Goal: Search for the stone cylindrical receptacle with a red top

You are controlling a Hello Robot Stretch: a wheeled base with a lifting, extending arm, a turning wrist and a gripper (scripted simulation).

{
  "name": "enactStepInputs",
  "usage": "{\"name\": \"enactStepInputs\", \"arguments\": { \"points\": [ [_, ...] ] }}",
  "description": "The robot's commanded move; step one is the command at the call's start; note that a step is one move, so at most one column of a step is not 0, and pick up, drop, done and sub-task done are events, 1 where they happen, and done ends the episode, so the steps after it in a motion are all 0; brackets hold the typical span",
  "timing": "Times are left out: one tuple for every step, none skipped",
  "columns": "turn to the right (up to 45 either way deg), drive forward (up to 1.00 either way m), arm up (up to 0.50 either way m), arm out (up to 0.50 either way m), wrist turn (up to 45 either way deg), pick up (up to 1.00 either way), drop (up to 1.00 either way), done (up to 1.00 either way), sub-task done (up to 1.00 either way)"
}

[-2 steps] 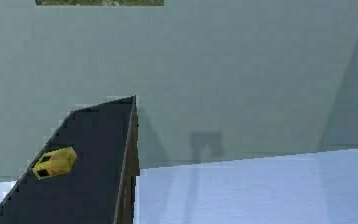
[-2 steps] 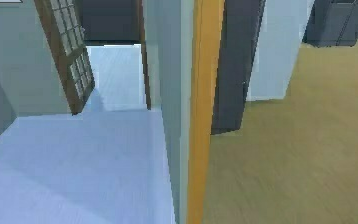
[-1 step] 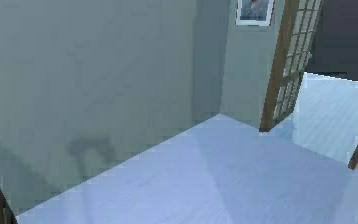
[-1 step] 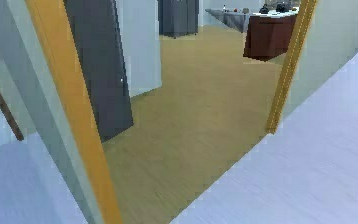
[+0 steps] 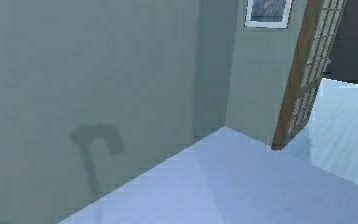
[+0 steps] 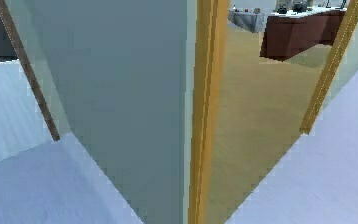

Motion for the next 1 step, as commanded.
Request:
{"name": "enactStepInputs", "arguments": {
  "points": [
    [42.0, 0.0, 0.0, 0.0, 0.0, 0.0, 0.0, 0.0, 0.0]
  ]
}}
